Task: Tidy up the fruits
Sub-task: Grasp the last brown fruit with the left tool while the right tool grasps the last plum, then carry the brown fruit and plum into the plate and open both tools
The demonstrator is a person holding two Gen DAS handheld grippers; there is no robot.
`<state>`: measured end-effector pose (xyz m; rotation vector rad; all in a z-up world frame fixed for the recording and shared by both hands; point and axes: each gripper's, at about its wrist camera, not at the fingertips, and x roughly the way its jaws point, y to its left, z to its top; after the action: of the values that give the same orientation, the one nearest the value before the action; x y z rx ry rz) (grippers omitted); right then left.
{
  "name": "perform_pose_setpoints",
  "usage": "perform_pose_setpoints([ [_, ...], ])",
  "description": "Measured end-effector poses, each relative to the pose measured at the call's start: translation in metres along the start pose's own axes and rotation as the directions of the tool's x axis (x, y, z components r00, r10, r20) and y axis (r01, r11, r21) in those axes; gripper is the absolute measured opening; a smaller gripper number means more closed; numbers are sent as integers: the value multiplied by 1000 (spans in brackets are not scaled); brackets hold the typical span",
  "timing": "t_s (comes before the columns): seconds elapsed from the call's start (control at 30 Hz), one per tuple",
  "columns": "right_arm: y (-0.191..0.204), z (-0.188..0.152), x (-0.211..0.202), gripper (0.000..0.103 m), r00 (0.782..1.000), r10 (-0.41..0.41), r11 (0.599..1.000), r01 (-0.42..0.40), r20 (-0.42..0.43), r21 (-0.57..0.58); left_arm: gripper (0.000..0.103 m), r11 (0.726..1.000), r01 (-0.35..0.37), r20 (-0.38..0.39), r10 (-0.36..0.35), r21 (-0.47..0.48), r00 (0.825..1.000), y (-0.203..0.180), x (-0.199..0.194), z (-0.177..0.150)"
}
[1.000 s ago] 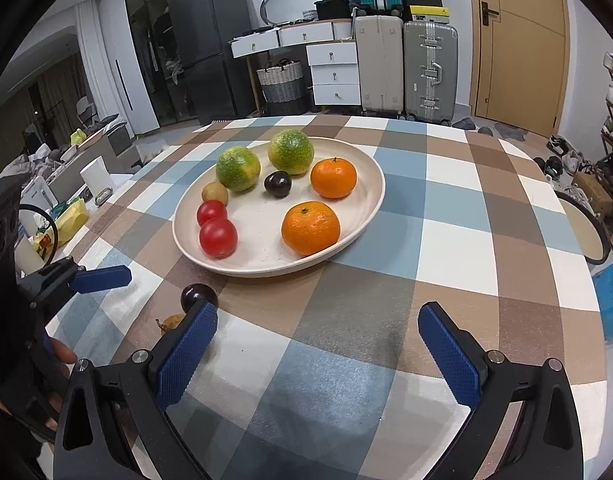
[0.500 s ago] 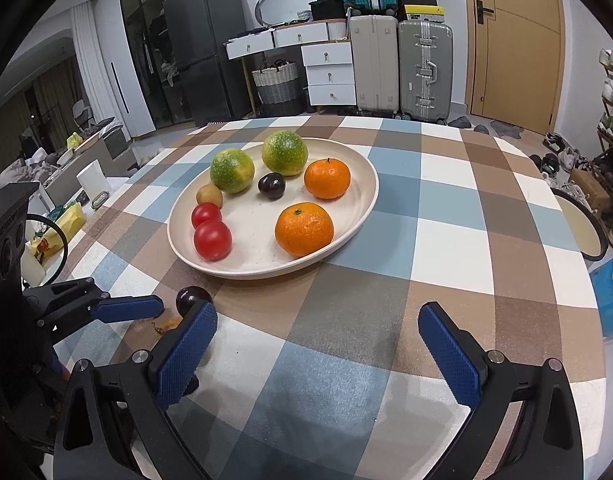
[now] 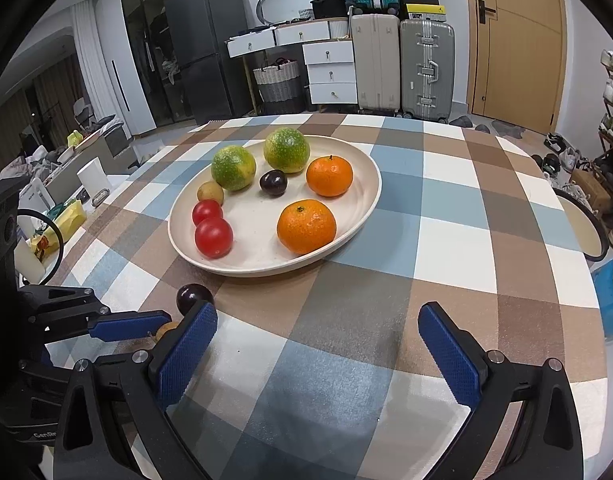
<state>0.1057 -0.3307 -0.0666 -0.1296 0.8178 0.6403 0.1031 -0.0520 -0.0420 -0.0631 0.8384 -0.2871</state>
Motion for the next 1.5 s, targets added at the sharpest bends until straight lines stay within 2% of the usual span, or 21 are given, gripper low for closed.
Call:
perform_pose_setpoints([
  [0.17, 0, 0, 0, 103, 1000, 8, 1000, -8, 0, 0, 22, 1000, -7, 25, 7, -14, 1000, 5, -8, 0],
  [0.67, 20, -1, 8, 102, 991, 126, 991, -128, -50, -41, 22, 992, -56, 97, 67, -115, 993, 34, -28, 2],
  [0.93, 50, -2, 26, 74, 979, 163, 975, -179, -125, -128, 22, 984, -74, 134, 96, -162, 986, 45, -37, 3],
  [1.1, 58, 1, 30, 63, 978, 165, 971, -184, -131, -150, 22, 979, -78, 137, 105, -186, 985, 51, -38, 3],
  [1.2, 60, 3, 33, 60, 976, 172, 969, -192, -135, -152, 22, 976, -83, 134, 111, -199, 985, 54, -37, 3],
  [1.5, 70, 6, 37, 44, 975, 173, 962, -198, -142, -186, 22, 973, -95, 132, 125, -212, 983, 57, -36, 2],
])
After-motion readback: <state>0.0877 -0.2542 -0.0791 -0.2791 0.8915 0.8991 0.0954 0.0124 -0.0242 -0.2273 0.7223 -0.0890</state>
